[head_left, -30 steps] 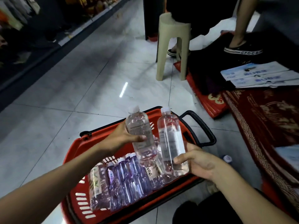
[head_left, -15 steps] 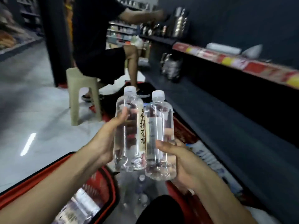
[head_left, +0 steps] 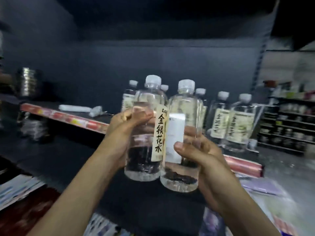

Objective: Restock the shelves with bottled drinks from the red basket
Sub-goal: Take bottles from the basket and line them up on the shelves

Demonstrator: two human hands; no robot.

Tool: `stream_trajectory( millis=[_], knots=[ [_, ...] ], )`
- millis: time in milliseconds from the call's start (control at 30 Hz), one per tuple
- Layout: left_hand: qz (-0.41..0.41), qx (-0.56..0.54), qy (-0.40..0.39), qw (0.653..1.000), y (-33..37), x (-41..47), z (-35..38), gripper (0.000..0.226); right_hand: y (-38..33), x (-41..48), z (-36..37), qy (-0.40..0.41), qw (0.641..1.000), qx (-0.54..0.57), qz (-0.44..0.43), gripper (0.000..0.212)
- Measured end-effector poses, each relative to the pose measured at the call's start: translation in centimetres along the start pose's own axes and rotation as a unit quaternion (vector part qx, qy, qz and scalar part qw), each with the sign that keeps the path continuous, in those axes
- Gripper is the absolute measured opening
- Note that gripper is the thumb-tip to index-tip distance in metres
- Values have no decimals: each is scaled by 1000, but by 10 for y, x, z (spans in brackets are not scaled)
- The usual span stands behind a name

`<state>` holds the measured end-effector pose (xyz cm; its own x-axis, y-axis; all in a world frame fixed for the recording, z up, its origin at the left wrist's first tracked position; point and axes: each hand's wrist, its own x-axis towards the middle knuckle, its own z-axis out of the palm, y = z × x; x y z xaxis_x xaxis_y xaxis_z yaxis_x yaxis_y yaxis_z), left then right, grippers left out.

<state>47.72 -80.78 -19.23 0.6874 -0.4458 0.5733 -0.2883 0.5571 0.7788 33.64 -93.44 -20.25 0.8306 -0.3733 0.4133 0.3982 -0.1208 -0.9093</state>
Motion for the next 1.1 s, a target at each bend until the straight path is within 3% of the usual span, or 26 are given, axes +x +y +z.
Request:
stream_trajectory(
  millis=[200, 333, 500, 700, 800, 867, 967, 1033, 1100],
  knots=[
    [65, -33, -51, 996, -36, 62, 104, 35, -26, 15, -90, 131, 983, -90, -87, 70],
    [60, -22, -62, 996, -69, 92, 140, 49, -31, 19, -129, 228, 954, -132, -144, 76],
    [31, -30, -81, 996, -103, 115, 160, 56, -28, 38, -169, 293, 928, -158, -167, 77],
    [30, -53, -132, 989, -113, 131, 165, 50, -4, 60, -199, 321, 922, -155, -149, 79],
    [46, -35, -114, 992, -119, 136, 166, 51, 5, 66, -204, 321, 921, -172, -140, 81],
    [33, -40, -103, 993, -122, 134, 166, 61, 10, 70, -205, 313, 919, -191, -143, 74],
    [43, 14, -112, 993, -128, 125, 167, 59, 17, 76, -209, 306, 920, -202, -141, 64],
    [65, 99, -108, 987, -131, 116, 171, 85, 20, 79, -208, 314, 917, -204, -137, 70],
    [70, 150, -88, 982, -130, 107, 177, 113, 22, 81, -206, 326, 908, -227, -136, 89]
  ],
)
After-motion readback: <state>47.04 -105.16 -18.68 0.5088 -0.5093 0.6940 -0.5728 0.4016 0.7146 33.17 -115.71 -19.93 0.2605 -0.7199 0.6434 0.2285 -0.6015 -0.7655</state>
